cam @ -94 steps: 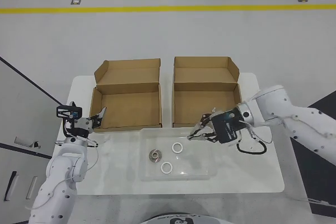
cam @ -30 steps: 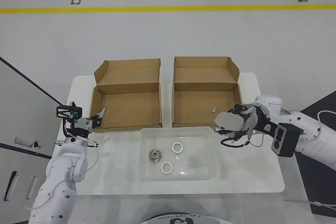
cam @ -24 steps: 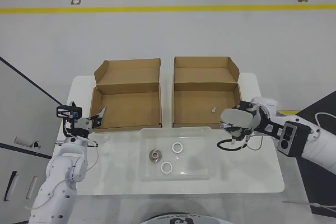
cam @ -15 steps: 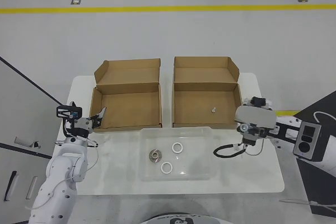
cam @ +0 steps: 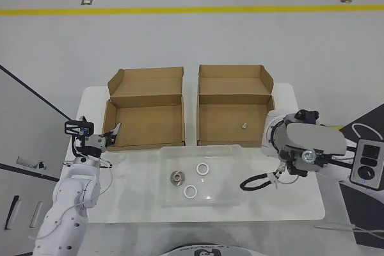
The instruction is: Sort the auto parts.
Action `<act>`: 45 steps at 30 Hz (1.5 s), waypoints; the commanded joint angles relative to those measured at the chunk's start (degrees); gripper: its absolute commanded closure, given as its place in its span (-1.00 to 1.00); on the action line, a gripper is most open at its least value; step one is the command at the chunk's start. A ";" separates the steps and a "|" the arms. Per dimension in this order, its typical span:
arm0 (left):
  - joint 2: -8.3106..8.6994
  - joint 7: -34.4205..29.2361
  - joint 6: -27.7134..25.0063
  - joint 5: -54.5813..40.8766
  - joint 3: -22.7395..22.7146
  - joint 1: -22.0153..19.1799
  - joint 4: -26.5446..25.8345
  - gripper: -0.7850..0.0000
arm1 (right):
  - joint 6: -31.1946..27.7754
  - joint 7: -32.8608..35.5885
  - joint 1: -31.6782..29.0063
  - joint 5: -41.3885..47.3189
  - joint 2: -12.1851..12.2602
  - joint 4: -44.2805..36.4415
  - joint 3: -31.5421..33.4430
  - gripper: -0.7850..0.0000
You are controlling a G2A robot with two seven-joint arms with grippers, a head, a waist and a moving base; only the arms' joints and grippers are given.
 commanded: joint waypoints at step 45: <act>0.00 0.00 0.00 0.00 0.00 0.00 0.00 -1.00 | -7.82 8.55 -11.91 -0.45 -3.74 -1.93 12.91 1.00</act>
